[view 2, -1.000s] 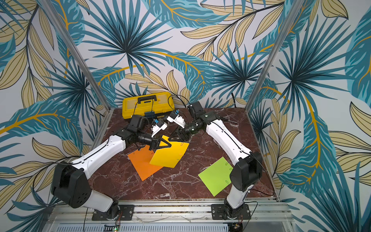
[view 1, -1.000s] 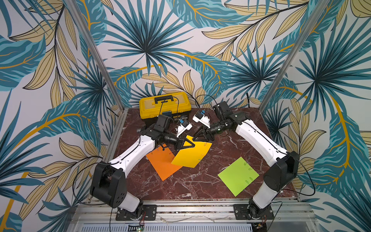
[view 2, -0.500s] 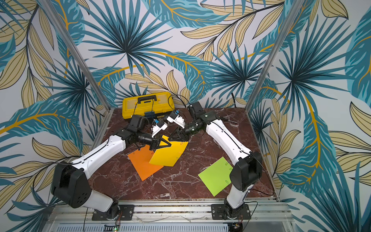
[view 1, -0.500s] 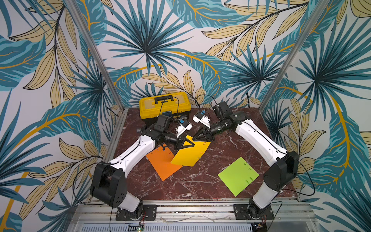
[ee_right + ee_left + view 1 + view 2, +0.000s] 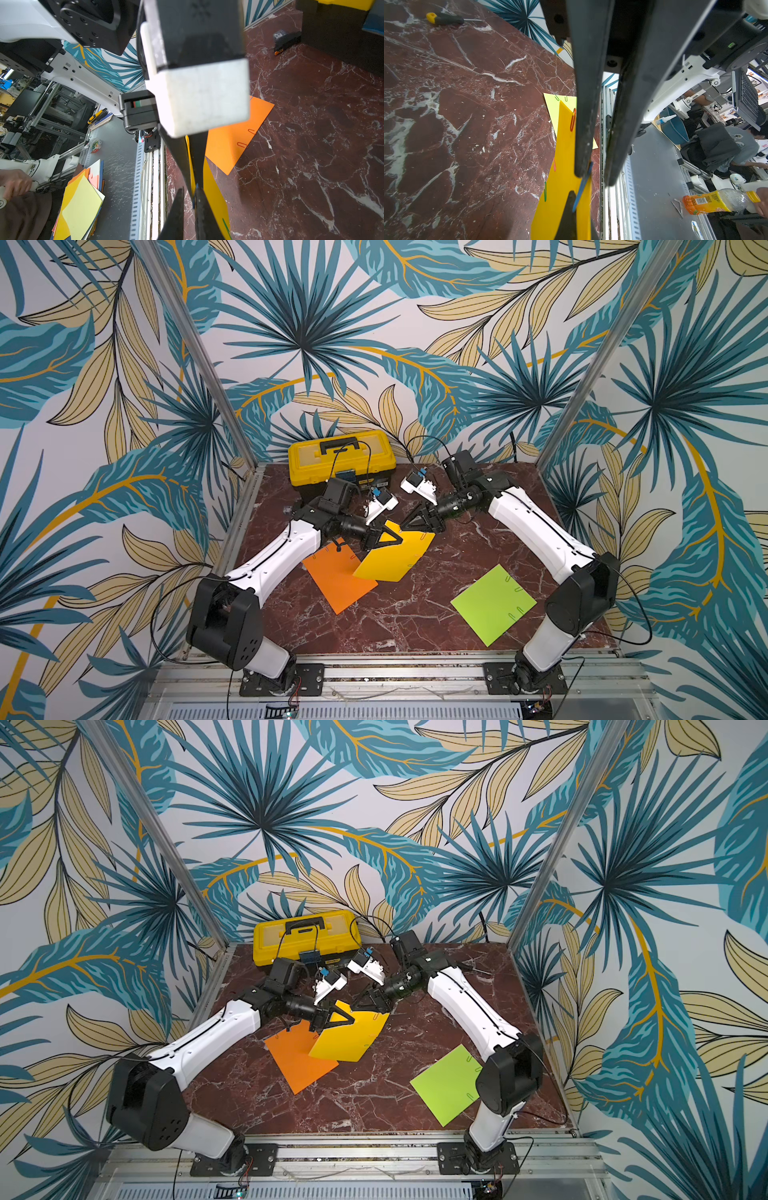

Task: Unclip the paperclips from the documents
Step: Remove the paper clip from the document.

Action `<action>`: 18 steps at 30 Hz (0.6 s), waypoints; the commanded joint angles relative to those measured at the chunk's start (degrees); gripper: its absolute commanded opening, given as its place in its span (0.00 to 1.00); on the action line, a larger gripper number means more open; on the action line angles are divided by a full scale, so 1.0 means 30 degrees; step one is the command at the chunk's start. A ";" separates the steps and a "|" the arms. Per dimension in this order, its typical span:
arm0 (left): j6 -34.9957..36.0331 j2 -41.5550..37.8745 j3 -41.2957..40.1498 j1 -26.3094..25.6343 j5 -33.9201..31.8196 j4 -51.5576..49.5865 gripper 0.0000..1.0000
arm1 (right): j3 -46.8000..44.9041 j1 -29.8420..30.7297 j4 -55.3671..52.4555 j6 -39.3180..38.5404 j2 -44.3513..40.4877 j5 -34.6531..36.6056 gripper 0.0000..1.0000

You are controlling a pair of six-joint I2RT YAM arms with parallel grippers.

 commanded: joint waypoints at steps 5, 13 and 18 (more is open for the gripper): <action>0.0270 -0.0411 -0.0179 0.0008 -0.0063 -0.0011 0.00 | -0.0402 -0.0056 -0.0330 -0.0244 -0.0034 -0.0320 0.10; 0.0219 -0.0397 -0.0169 0.0001 -0.0056 -0.0011 0.00 | -0.0490 -0.0061 -0.0354 -0.0202 0.0054 -0.0319 0.06; 0.0225 -0.0400 -0.0220 -0.0001 -0.0114 -0.0004 0.00 | -0.0545 -0.0087 -0.0192 -0.0088 0.0050 -0.0315 0.00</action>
